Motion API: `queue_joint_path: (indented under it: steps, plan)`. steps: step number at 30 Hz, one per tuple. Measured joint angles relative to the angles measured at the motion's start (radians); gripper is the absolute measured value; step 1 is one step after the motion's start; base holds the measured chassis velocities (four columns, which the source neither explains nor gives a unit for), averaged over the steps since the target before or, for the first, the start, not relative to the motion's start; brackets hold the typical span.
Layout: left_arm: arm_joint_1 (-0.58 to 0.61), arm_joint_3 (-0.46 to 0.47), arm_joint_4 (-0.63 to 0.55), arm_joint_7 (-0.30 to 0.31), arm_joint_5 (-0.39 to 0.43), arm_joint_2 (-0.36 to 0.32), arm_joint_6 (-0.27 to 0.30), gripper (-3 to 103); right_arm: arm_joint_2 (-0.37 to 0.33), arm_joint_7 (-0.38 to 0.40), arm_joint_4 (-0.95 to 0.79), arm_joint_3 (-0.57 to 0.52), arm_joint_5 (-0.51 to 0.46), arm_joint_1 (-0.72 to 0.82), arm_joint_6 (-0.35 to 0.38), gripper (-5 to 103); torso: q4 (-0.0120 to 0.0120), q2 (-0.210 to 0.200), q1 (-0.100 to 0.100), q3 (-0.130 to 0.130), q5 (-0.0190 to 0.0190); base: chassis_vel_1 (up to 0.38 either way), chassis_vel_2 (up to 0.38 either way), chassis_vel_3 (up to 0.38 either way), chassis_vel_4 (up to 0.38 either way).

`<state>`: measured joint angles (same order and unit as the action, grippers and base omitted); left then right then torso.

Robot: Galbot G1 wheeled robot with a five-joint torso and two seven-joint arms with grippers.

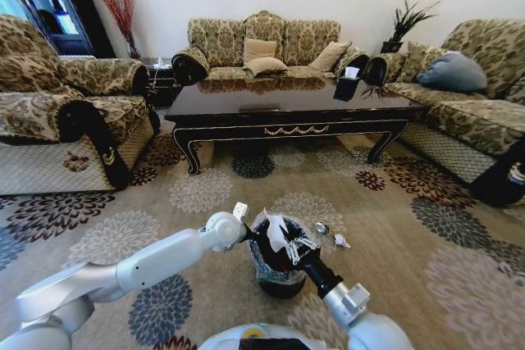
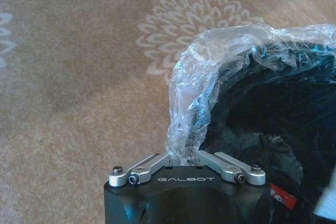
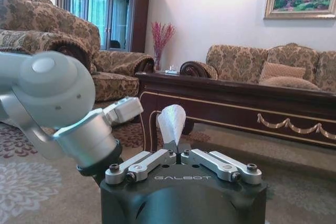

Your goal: Move to the front of the table and pick up the trash from the floor, then place it into the trash bin.

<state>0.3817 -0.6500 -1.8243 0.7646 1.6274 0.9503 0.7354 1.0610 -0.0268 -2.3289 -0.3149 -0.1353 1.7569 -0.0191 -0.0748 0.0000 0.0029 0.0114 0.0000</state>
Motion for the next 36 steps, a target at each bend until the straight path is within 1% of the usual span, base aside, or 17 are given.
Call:
queue_joint_path:
  steps: [2, 6, 7, 8, 9, 12, 13, 14, 15, 16, 18, 21, 22, 23, 26, 29, 36]
  plan:
    - [0.001, 0.000, -0.007, 0.000, 0.002, -0.005, 0.000, 0, 0.001, 0.002, 0.010, 0.005, -0.001, -0.006, 0.002, -3, 0.0001, 0.000, 0.000, 0.000, 0.0000, 0.000, 0.000, 0.000, 0.000]
    - [0.009, 0.000, -0.018, 0.000, 0.004, -0.016, 0.000, 0, 0.004, 0.015, 0.035, 0.025, -0.001, -0.019, 0.007, 19, 0.0001, 0.000, 0.000, 0.000, 0.0000, 0.000, 0.000, 0.000, 0.000]
    - [0.009, 0.000, -0.018, 0.000, 0.004, -0.016, 0.000, 0, 0.004, 0.015, 0.035, 0.025, -0.001, -0.019, 0.007, 19, 0.0001, 0.000, 0.000, 0.000, 0.0000, 0.000, 0.000, 0.000, 0.000]
    - [0.012, 0.001, -0.019, 0.000, 0.004, -0.018, 0.000, 0, 0.007, 0.016, 0.040, 0.029, 0.002, -0.019, 0.008, 24, 0.0001, 0.000, 0.000, 0.000, 0.0000, 0.000, 0.000, 0.000, 0.000]
    - [0.014, 0.004, -0.021, 0.000, 0.004, -0.021, 0.000, 0, 0.010, 0.016, 0.041, 0.031, 0.003, -0.018, 0.008, 24, 0.0001, 0.000, 0.000, 0.000, 0.0000, 0.000, 0.000, 0.000, 0.000]
    - [0.021, 0.009, -0.028, -0.001, 0.004, -0.030, 0.000, 0, 0.017, 0.018, 0.042, 0.032, 0.002, -0.016, 0.012, 40, 0.0001, 0.000, 0.000, 0.000, -0.0001, 0.000, 0.000, 0.000, 0.000]
    - [0.021, 0.009, -0.028, -0.001, 0.004, -0.030, 0.000, 0, 0.017, 0.018, 0.042, 0.032, 0.002, -0.016, 0.012, 40, 0.0001, 0.000, 0.000, 0.000, -0.0001, 0.000, 0.000, 0.000, 0.000]
    - [0.021, 0.009, -0.029, -0.002, 0.004, -0.031, 0.000, 0, 0.017, 0.018, 0.042, 0.032, 0.002, -0.016, 0.013, 45, 0.0001, 0.000, 0.000, 0.000, -0.0001, 0.000, 0.000, 0.000, 0.000]
    - [0.022, 0.009, -0.030, -0.002, 0.004, -0.032, 0.000, 0, 0.016, 0.018, 0.042, 0.031, 0.001, -0.016, 0.013, 45, 0.0001, 0.000, 0.000, 0.000, 0.0000, 0.000, 0.000, 0.000, 0.000]
    - [0.023, 0.010, -0.030, -0.002, 0.004, -0.032, 0.000, 0, 0.015, 0.019, 0.042, 0.031, 0.000, -0.015, 0.013, 56, 0.0001, 0.000, 0.000, 0.000, -0.0001, 0.000, 0.000, 0.000, 0.000]
    - [0.023, 0.010, -0.031, -0.002, 0.004, -0.032, 0.000, 0, 0.015, 0.019, 0.042, 0.031, -0.001, -0.013, 0.014, 56, 0.0001, 0.000, 0.000, 0.000, -0.0001, 0.000, 0.000, 0.000, 0.000]
    - [0.027, 0.009, -0.041, -0.002, 0.003, -0.033, 0.000, 0, 0.021, 0.021, 0.041, 0.036, -0.008, -0.014, 0.021, 73, 0.0000, 0.000, 0.000, 0.000, 0.0000, 0.000, 0.000, 0.000, 0.000]
    - [0.027, 0.009, -0.041, -0.002, 0.003, -0.033, 0.000, 0, 0.021, 0.021, 0.041, 0.036, -0.008, -0.014, 0.021, 73, 0.0000, 0.000, 0.000, 0.000, 0.0000, 0.000, 0.000, 0.000, 0.000]
    - [0.028, 0.008, -0.042, -0.003, 0.003, -0.033, 0.000, 0, 0.023, 0.021, 0.040, 0.037, -0.012, -0.015, 0.023, 78, 0.0000, 0.000, 0.000, 0.000, 0.0001, 0.000, 0.000, 0.000, 0.000]
    - [0.033, 0.006, -0.043, -0.003, 0.002, -0.033, 0.000, 0, 0.030, 0.027, 0.035, 0.040, -0.032, -0.022, 0.031, 83, 0.0000, 0.000, 0.000, 0.000, 0.0000, 0.000, 0.000, 0.000, 0.000]
    - [0.038, 0.006, -0.044, -0.003, 0.001, -0.035, 0.000, 0, 0.034, 0.035, 0.032, 0.040, -0.050, -0.040, 0.038, 97, 0.0001, 0.000, 0.000, 0.000, -0.0001, 0.000, 0.000, 0.000, 0.000]
    - [0.033, -0.002, -0.058, -0.007, 0.005, -0.046, 0.000, 0, 0.037, 0.070, 0.028, 0.044, -0.111, -0.096, 0.060, 100, 0.0001, 0.000, 0.000, 0.000, 0.0000, 0.000, 0.000, 0.000, 0.000]
